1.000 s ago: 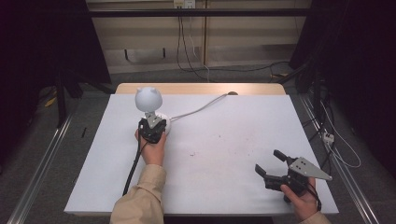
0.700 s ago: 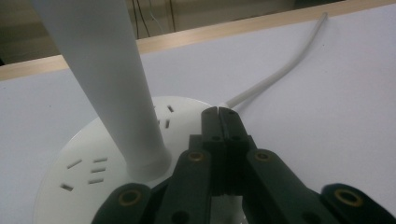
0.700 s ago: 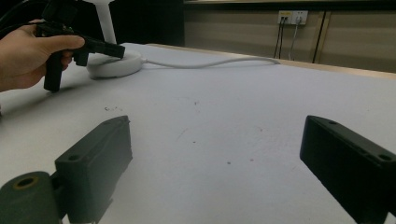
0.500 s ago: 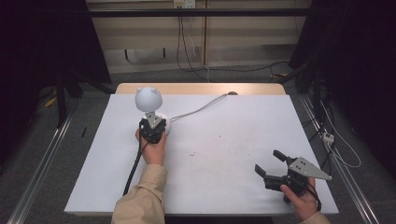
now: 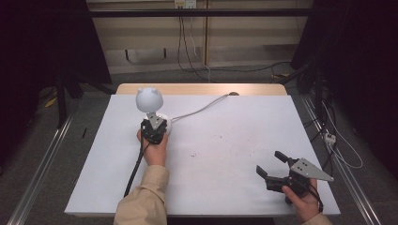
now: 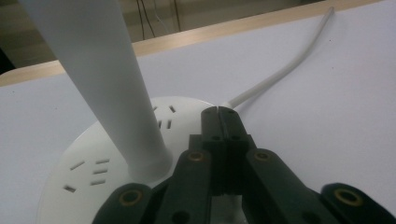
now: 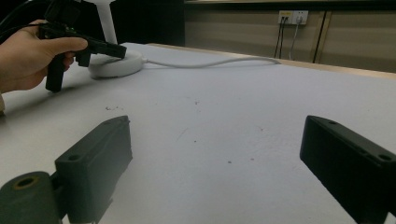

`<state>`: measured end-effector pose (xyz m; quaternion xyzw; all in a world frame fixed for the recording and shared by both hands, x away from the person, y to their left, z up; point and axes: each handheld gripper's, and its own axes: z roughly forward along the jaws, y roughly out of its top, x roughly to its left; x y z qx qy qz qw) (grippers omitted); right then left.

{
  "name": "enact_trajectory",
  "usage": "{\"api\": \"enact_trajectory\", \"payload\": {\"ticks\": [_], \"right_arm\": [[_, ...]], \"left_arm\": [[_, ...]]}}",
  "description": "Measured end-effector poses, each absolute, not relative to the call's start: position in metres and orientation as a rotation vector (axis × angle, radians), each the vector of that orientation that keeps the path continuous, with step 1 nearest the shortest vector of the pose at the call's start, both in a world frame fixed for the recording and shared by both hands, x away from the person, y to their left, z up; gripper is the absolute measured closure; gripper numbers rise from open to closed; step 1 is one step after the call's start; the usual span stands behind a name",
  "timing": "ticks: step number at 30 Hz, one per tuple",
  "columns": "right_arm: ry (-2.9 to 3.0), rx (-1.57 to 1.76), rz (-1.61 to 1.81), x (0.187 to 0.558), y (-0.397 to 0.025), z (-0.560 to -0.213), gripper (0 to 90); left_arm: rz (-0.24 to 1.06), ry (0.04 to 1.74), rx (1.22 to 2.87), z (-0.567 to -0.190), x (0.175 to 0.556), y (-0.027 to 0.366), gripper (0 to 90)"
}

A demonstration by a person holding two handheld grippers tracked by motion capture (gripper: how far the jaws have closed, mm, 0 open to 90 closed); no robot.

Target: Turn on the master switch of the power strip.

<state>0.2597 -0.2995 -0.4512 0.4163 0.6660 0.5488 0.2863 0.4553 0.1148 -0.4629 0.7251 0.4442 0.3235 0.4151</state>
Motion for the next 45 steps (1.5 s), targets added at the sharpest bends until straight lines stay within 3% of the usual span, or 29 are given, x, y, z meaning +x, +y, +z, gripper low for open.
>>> {"api": "enact_trajectory", "payload": {"ticks": [45], "right_arm": [[1.774, 1.104, 1.476, 0.2577, -0.2991, -0.4494, 8.8]], "left_arm": [[0.897, 1.128, 1.878, -0.4634, 0.456, 0.1048, 90.0]]}}
